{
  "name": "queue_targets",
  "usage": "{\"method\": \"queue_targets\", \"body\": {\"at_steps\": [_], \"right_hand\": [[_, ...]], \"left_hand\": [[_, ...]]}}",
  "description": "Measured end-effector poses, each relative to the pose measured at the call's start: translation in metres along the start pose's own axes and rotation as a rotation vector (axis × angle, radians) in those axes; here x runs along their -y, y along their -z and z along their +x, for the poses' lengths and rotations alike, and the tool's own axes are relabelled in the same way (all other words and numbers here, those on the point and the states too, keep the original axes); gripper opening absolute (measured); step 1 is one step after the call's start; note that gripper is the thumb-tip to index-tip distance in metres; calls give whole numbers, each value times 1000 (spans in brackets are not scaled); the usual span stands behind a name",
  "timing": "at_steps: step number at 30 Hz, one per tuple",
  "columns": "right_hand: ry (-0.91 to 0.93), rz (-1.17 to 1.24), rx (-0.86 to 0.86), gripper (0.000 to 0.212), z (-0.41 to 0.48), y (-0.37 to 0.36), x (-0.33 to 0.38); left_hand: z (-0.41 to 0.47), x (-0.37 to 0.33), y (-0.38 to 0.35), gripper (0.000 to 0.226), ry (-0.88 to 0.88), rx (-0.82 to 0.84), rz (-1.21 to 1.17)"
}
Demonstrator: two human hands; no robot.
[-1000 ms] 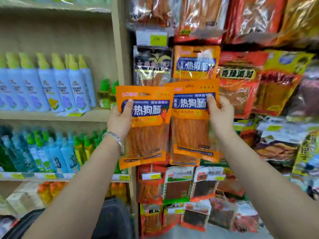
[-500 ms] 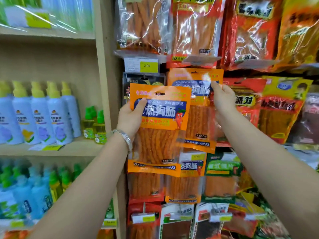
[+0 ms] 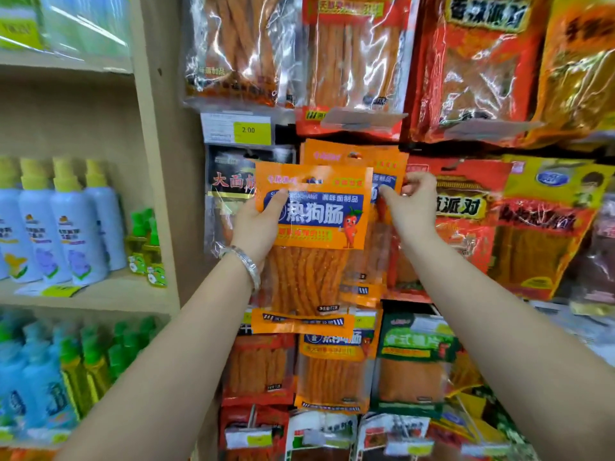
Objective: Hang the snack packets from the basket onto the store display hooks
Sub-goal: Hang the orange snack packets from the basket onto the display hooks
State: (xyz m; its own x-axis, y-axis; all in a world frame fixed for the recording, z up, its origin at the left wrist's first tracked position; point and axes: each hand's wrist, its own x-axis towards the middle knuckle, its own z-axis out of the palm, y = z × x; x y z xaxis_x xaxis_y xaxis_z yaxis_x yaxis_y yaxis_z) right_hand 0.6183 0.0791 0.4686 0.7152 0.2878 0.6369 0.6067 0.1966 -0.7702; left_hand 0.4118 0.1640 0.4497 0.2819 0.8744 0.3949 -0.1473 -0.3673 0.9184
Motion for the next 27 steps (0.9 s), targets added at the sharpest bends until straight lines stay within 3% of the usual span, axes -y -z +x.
{"method": "queue_targets", "body": {"at_steps": [2,3,4,8,12,17,20,27], "right_hand": [[85,-23,-50,35,-4,6,-1],[111,8,-29,28,-6,8,0],[112,71,24,19,-10,8,2],[65,281,223,32,-17,9,18],[147,267,238,11,-9,8,26],[227,238,185,11,4,5,25],[209,223,163,16,12,1,28],[139,159,144,21,18,-9,18]], "left_hand": [[0,0,-8,36,22,3,-9],[0,0,-12,39,25,-2,-11],[-1,0,-17,44,23,-5,-10],[0,-7,-34,61,8,5,4],[5,-18,-46,19,-137,-4,16],[18,-32,-47,68,-437,11,166],[21,-40,-49,68,-566,54,297],[22,-35,-45,68,-541,73,320]]}}
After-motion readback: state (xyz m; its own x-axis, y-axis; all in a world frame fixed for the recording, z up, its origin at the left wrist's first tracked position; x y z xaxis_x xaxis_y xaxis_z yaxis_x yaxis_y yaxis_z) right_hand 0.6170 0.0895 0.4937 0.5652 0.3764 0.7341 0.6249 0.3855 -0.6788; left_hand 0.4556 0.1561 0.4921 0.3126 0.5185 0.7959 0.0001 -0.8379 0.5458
